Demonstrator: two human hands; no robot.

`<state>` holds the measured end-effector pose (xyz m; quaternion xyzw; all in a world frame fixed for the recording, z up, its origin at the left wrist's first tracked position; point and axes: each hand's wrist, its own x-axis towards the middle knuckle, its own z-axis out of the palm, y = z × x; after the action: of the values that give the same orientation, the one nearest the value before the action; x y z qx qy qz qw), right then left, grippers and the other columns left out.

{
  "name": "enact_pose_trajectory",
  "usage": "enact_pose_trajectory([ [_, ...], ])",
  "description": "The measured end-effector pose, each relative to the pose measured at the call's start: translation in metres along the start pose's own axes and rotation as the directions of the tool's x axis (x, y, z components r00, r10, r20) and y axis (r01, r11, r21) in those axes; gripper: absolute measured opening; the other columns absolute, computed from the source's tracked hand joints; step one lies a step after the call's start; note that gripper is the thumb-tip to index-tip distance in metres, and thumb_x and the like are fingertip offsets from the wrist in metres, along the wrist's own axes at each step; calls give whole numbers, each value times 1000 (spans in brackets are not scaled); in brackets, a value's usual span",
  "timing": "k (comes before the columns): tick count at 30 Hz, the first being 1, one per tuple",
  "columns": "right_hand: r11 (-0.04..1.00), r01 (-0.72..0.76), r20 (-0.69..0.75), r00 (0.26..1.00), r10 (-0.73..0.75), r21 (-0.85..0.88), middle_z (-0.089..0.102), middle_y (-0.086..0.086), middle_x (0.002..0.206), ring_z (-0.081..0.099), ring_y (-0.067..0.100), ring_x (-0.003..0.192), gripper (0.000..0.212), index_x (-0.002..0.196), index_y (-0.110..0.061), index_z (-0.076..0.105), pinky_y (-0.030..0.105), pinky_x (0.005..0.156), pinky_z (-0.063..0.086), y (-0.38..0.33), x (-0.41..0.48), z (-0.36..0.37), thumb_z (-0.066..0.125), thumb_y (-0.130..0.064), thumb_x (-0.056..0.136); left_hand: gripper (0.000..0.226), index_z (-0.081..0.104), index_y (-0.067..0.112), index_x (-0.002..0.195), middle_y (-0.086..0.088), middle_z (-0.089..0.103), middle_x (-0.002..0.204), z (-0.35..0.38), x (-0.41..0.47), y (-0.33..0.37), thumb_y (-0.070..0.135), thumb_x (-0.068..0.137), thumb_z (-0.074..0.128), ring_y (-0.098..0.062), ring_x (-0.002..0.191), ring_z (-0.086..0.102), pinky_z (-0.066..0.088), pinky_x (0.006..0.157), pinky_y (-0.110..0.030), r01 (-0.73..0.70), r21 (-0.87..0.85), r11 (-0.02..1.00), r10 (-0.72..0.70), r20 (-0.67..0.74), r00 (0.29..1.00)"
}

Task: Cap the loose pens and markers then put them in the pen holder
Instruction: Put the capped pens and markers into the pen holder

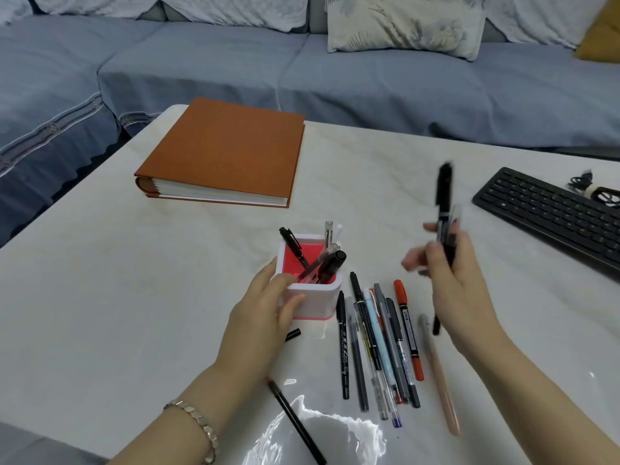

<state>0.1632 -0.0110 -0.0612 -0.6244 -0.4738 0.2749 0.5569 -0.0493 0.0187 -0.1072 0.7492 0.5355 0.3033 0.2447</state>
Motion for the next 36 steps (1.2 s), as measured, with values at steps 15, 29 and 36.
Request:
enact_pose_trajectory([
  [15,1000,2,195,981,-1,-4,66,-1,96,60,0,77,15,100,-23,39,8,64,43,-15,11,94,46,-12,92,17,59,18,103,4,51,126,2,0,-6,26,87,55,-18,83,60,54,75,-36,-11,16,1000,11,20,1000],
  [29,845,437,313,885,-343,-308,27,-10,144,19,8,133,46,137,-25,30,14,110,10,-1,2,67,29,-32,92,17,59,18,103,6,52,126,1,0,-3,25,87,57,-16,79,61,54,72,-31,-12,32,999,12,2,1000],
  [36,520,-284,5,875,485,-806,55,17,116,57,30,99,51,127,-11,39,38,83,46,44,-11,-12,45,-45,89,17,59,19,104,9,48,130,-1,0,0,23,88,55,-17,76,61,51,73,-29,21,19,1000,-22,26,999],
])
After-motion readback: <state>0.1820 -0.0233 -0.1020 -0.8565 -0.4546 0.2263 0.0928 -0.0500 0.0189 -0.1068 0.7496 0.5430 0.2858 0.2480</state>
